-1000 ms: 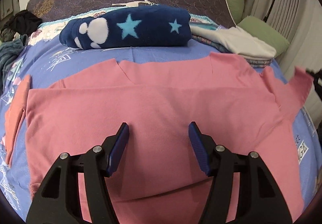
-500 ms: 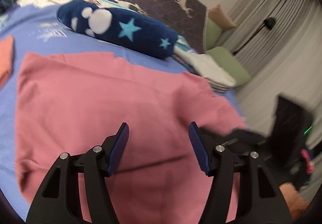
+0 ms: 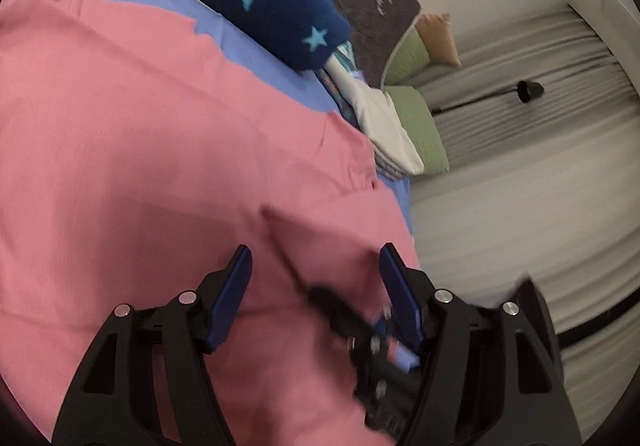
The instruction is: Fold small clothes
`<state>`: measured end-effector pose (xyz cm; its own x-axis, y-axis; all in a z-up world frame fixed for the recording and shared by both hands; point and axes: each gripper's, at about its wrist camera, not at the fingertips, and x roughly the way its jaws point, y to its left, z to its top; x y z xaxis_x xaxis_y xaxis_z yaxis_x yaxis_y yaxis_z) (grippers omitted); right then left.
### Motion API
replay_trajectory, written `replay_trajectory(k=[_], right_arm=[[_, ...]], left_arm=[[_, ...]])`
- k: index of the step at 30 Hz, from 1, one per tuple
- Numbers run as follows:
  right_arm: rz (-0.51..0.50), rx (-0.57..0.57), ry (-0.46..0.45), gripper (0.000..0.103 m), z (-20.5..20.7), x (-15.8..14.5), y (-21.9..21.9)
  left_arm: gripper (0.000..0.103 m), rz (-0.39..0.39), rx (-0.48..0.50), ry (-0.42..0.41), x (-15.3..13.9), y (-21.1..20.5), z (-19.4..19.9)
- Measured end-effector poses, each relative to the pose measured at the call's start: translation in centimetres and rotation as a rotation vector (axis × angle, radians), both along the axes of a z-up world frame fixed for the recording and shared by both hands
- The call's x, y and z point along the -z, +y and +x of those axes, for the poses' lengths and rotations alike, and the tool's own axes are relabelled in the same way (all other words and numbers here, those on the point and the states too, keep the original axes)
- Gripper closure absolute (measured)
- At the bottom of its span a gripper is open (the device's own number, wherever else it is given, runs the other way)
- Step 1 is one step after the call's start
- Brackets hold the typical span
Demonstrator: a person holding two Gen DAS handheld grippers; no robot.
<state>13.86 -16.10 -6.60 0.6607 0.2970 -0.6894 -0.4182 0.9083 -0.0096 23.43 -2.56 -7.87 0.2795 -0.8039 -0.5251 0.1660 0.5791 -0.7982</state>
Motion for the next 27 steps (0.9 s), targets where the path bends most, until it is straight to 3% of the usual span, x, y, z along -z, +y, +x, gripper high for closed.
replay_trajectory(k=[2, 3, 5, 8, 10, 13, 15, 18, 21, 24, 27], right_arm=[[-0.025, -0.007, -0.024, 0.100, -0.4, -0.2, 0.4], [-0.038, -0.014, -0.041, 0.100, -0.7, -0.3, 0.8], [-0.064, -0.026, -0.069, 0.100, -1.2, -0.5, 1.4], [-0.090, -0.036, -0.086, 0.095, -1.7, -0.6, 1.9], [-0.089, -0.037, -0.094, 0.064, -2.2, -1.1, 1.5], [-0.086, -0.018, -0.176, 0.046, -4.0, -3.2, -0.9], [-0.078, 0.041, -0.220, 0.036, -4.7, -4.6, -3.6], [-0.066, 0.184, -0.209, 0.031, -4.3, -5.3, -8.5], [-0.058, 0.337, -0.096, 0.031, -2.6, -3.6, -12.6], [-0.025, 0.379, 0.005, 0.031, -1.7, -1.6, -14.0], [-0.051, 0.402, 0.032, 0.031, -1.6, -0.6, -13.9]], left_arm=[[0.037, 0.043, -0.001, 0.033, 0.3, -1.1, 1.0], [0.054, 0.058, 0.009, 0.045, 0.5, -1.5, 1.4], [0.100, 0.116, 0.059, 0.032, 0.4, -2.9, 1.8], [0.100, 0.194, 0.050, -0.095, -2.0, -3.7, 0.9], [0.100, 0.188, 0.030, -0.215, -5.4, -2.7, 0.0], [0.100, 0.216, -0.058, -0.375, -10.2, 1.2, -1.0], [0.100, 0.269, -0.114, -0.421, -12.0, 4.0, -1.3], [0.100, 0.352, -0.158, -0.396, -11.4, 6.9, -0.7], [0.100, 0.391, -0.174, -0.306, -8.1, 8.4, 0.2], [0.100, 0.436, -0.186, -0.249, -5.5, 9.6, 0.4], [0.099, 0.487, -0.183, -0.222, -4.0, 10.1, 1.0]])
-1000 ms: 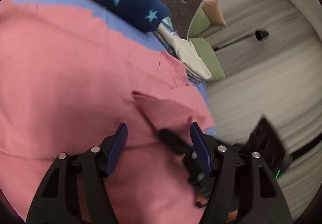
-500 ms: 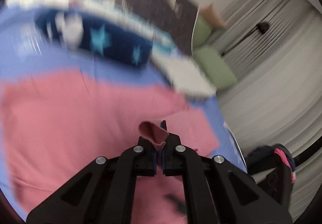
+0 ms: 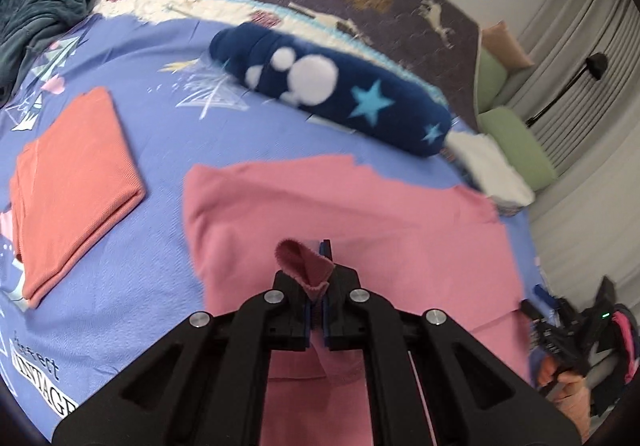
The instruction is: Fold small clothes
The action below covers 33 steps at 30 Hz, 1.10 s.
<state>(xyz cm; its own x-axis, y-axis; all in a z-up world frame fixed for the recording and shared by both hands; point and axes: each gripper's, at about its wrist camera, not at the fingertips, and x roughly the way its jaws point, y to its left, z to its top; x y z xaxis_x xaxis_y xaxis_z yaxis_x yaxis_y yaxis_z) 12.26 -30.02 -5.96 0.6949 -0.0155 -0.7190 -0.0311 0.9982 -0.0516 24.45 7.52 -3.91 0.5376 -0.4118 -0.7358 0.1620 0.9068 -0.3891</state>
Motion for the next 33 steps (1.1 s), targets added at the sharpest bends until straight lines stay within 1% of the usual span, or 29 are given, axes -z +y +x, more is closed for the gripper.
replay_trajectory(k=[1, 3, 5, 8, 9, 10, 11, 12, 13, 14, 15, 16, 17, 18, 20, 21, 22, 23, 24, 25, 26, 27, 29, 30, 31, 33], right_arm=[[-0.002, 0.003, 0.003, 0.031, 0.0, 0.0, 0.0], [-0.006, 0.008, 0.005, 0.031, 0.1, 0.1, -0.1], [-0.001, 0.006, 0.000, 0.031, -0.4, 0.1, -0.1], [0.030, -0.021, -0.025, 0.031, -0.6, -0.1, -0.2], [0.080, -0.059, -0.044, 0.035, -0.9, -0.5, -0.2], [0.141, -0.102, -0.051, 0.042, -1.0, -0.7, -0.1], [0.177, -0.127, -0.051, 0.046, -1.1, -0.8, -0.1], [0.214, -0.156, -0.048, 0.053, -1.1, -1.0, 0.3], [0.213, -0.162, -0.046, 0.058, -1.0, -1.0, 0.5], [0.197, -0.161, -0.040, 0.060, -0.8, -0.9, 0.8], [0.154, -0.143, -0.016, 0.065, -0.3, -0.3, 1.2], [0.107, -0.111, 0.032, 0.066, 0.3, 0.7, 1.4], [0.082, -0.088, 0.076, 0.070, 0.7, 1.6, 1.4], [0.082, -0.072, 0.115, 0.072, 1.1, 2.6, 1.1], [0.094, -0.067, 0.099, 0.072, 0.8, 2.3, 0.9], [0.100, -0.061, 0.093, 0.072, 0.6, 1.7, 0.8], [0.122, -0.062, 0.078, 0.070, 0.5, 1.2, 0.5], [0.144, -0.061, 0.058, 0.064, 0.4, 0.6, 0.1], [0.159, -0.036, 0.035, 0.056, 0.7, -0.2, -0.8], [0.165, -0.017, 0.026, 0.052, 1.0, -0.5, -1.3], [0.179, 0.006, 0.021, 0.051, 1.6, -0.8, -2.2], [0.207, 0.013, 0.036, 0.046, 2.7, -0.8, -3.2], [0.262, 0.015, 0.071, 0.044, 5.1, -0.3, -4.9], [0.276, 0.037, 0.079, 0.043, 6.6, 0.0, -6.0], [0.289, 0.043, 0.091, 0.040, 8.0, 0.6, -6.8], [0.311, 0.047, 0.107, 0.036, 10.0, 1.4, -7.8]], left_arm=[[0.096, 0.018, -0.006, 0.006, 0.3, 0.3, -0.1], [0.075, 0.077, -0.030, 0.006, 1.1, 0.9, -0.4], [0.063, 0.139, -0.067, -0.019, 1.2, 1.7, -0.9], [0.063, 0.193, -0.088, -0.045, 1.4, 2.4, -1.5], [0.063, 0.207, -0.088, -0.061, 1.4, 2.6, -1.8], [0.063, 0.221, -0.078, -0.074, 1.5, 2.4, -2.0], [0.063, 0.243, -0.068, -0.087, 1.6, 2.2, -2.3], [0.063, 0.274, -0.061, -0.098, 1.8, 1.8, -2.5], [0.063, 0.321, -0.055, -0.107, 2.2, 1.3, -2.6], [0.063, 0.366, -0.049, -0.108, 2.7, 0.8, -2.6], [0.061, 0.421, -0.036, -0.106, 3.6, 0.2, -2.5], [0.060, 0.457, -0.036, -0.125, 3.9, -0.3, -2.7], [0.059, 0.484, -0.039, -0.144, 3.9, -0.5, -2.9], [0.060, 0.491, -0.039, -0.150, 3.7, -0.6, -2.9], [0.059, 0.470, -0.032, -0.152, 3.0, -0.5, -3.1], [0.056, 0.444, -0.022, -0.159, 2.3, -0.3, -3.2], [0.048, 0.431, -0.017, -0.172, 1.9, -0.2, -3.3], [0.043, 0.424, -0.015, -0.195, 1.3, -0.2, -3.3], [0.036, 0.426, -0.017, -0.221, 0.7, -0.2, -3.1], [0.032, 0.427, -0.018, -0.231, 0.4, -0.2, -2.7], [0.032, 0.424, -0.016, -0.228, 0.3, -0.3, -2.1], [0.031, 0.418, -0.014, -0.209, 0.4, -0.4, -1.1], [0.031, 0.410, -0.028, -0.167, 0.7, -0.6, 1.0], [0.031, 0.404, -0.045, -0.139, 1.1, -0.4, 2.4], [0.031, 0.398, -0.063, -0.115, 1.5, -0.1, 3.7], [0.031, 0.353, -0.075, -0.075, 2.2, 0.5, 5.7]])
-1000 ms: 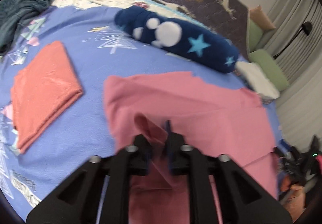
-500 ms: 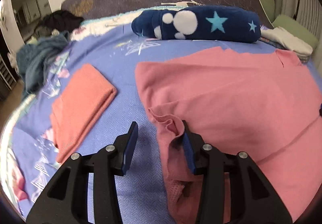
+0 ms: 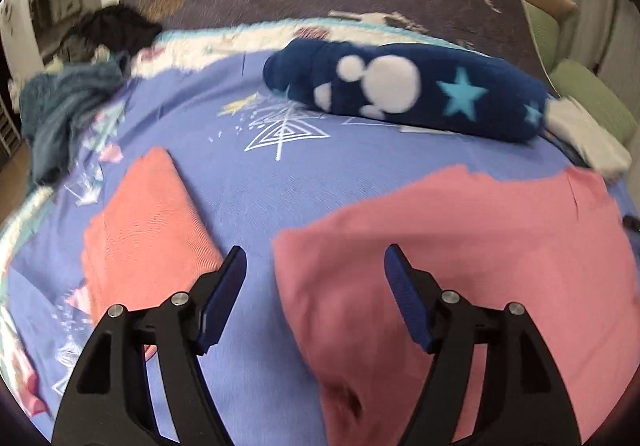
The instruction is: Fold small clothes
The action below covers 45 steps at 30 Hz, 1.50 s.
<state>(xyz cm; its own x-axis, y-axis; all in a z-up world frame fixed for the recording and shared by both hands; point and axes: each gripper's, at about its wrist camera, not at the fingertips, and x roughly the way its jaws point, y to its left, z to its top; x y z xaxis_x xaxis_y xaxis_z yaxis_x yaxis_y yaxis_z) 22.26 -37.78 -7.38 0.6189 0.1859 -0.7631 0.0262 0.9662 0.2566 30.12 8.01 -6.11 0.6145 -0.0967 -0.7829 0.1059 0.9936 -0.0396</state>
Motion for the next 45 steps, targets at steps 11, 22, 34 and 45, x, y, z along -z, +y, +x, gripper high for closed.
replay_trajectory(k=[11, 22, 34, 45], right_arm=[[-0.047, -0.023, -0.065, 0.097, 3.7, 0.0, 1.7], [-0.117, 0.065, -0.134, 0.047, 0.1, -2.3, 1.4], [-0.479, -0.013, -0.057, 0.053, -9.9, 0.2, 7.0], [-0.534, -0.053, -0.268, 0.054, -19.0, -5.3, 11.0]], left_arm=[[0.100, 0.078, 0.023, -0.036, 1.4, -2.9, 2.0], [0.072, 0.150, -0.084, -0.167, -1.5, -2.3, -1.5], [0.053, 0.267, 0.072, -0.128, 0.6, -4.9, -10.6], [0.045, 0.185, 0.143, -0.092, 0.3, -3.6, -19.9]])
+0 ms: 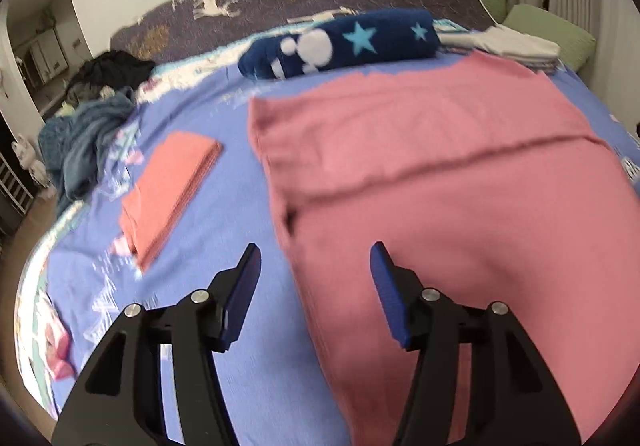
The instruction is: Fold small clothes
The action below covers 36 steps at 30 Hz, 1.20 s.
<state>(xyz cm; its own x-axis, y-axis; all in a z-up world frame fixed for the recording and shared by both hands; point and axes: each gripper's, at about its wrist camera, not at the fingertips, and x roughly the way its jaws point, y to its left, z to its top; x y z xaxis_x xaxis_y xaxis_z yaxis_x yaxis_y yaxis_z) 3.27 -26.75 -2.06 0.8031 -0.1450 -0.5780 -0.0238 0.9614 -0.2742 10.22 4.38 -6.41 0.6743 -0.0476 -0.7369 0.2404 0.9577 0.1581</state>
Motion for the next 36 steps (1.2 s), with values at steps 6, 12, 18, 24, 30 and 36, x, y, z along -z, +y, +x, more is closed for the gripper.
replay_trajectory(k=[6, 12, 18, 24, 30, 36], right_arm=[[0.018, -0.008, -0.002, 0.054, -2.4, -0.3, 0.6], [0.034, 0.002, 0.006, 0.054, -4.5, -0.2, 0.7], [0.079, 0.048, 0.049, 0.053, -6.8, 0.8, -0.7], [0.123, 0.083, 0.096, 0.053, -9.5, 2.1, -1.5], [0.432, 0.039, 0.213, 0.053, -13.3, 4.0, -4.5], [0.597, 0.051, 0.271, 0.062, -17.2, 5.8, -7.2]], left_arm=[[0.045, -0.059, 0.017, 0.050, 1.2, 0.5, -3.7], [0.045, -0.135, 0.044, 0.074, 1.4, 1.1, -6.7], [0.045, -0.245, 0.052, 0.087, 2.1, 2.2, -9.9], [0.034, -0.283, 0.106, 0.106, 2.4, 1.9, -13.3], [0.034, -0.330, 0.161, 0.125, 2.2, 2.8, -17.0], [0.039, -0.406, 0.161, 0.129, 2.2, 4.2, -18.7]])
